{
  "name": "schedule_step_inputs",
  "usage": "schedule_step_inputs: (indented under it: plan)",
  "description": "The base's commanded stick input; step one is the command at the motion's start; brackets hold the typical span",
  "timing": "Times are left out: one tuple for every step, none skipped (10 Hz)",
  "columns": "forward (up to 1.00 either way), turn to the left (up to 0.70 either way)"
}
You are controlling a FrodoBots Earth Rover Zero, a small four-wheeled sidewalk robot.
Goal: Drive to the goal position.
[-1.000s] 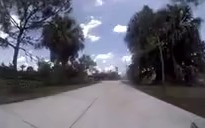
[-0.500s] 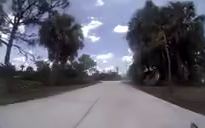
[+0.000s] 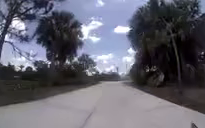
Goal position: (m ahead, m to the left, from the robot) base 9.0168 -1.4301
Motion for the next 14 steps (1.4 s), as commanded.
schedule_step_inputs:
  plan:
    - [0.85,0.00]
    - [0.85,0.00]
    - [0.85,0.00]
    - [0.85,0.00]
    - [0.85,0.00]
    - [0.85,0.00]
    - [0.85,0.00]
    - [0.85,0.00]
    - [0.85,0.00]
    - [0.85,0.00]
    - [0.85,0.00]
    - [0.85,0.00]
    - [0.85,0.00]
    - [0.85,0.00]
